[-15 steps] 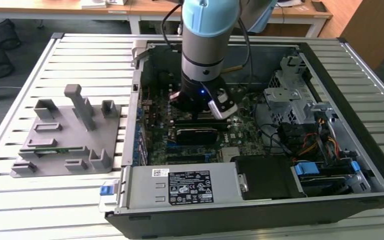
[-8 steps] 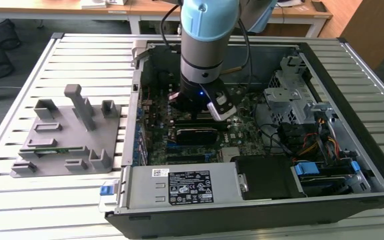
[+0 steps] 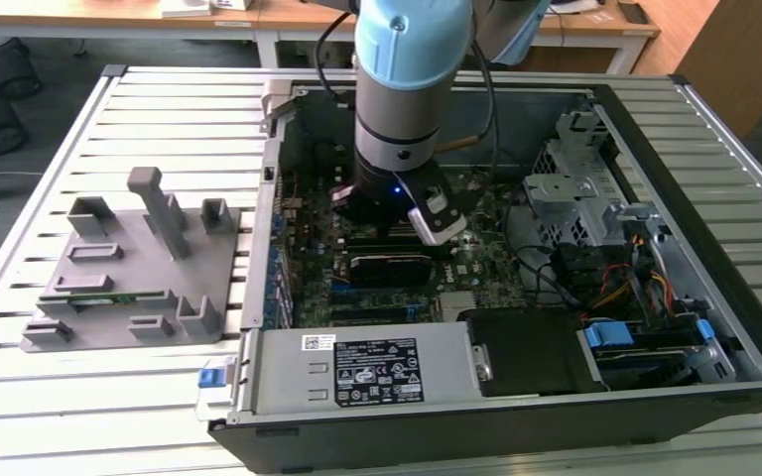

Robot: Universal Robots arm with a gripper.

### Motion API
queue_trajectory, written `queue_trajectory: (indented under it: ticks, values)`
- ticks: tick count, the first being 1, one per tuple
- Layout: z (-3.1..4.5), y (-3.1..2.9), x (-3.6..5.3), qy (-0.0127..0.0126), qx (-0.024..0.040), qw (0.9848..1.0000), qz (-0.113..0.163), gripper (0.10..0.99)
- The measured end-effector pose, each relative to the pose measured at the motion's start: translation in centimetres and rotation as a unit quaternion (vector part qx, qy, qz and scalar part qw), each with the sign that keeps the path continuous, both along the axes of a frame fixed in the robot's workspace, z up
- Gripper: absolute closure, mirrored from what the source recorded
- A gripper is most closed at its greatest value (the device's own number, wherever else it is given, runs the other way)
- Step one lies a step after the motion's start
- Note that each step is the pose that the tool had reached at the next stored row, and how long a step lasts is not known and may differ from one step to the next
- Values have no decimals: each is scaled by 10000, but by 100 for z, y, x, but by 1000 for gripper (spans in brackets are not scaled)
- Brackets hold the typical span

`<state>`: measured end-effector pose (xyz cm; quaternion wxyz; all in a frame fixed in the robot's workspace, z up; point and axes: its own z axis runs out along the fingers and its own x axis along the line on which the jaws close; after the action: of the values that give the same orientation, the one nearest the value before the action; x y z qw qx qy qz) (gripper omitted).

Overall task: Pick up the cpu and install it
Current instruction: 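Install the second cpu locking lever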

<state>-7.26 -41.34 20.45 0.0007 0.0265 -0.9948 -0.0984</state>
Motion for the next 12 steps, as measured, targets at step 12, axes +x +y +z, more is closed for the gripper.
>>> queue_trajectory:
  ticks: [12]
  values:
    - [-42,-15,-48,0,67,10000,0,980]
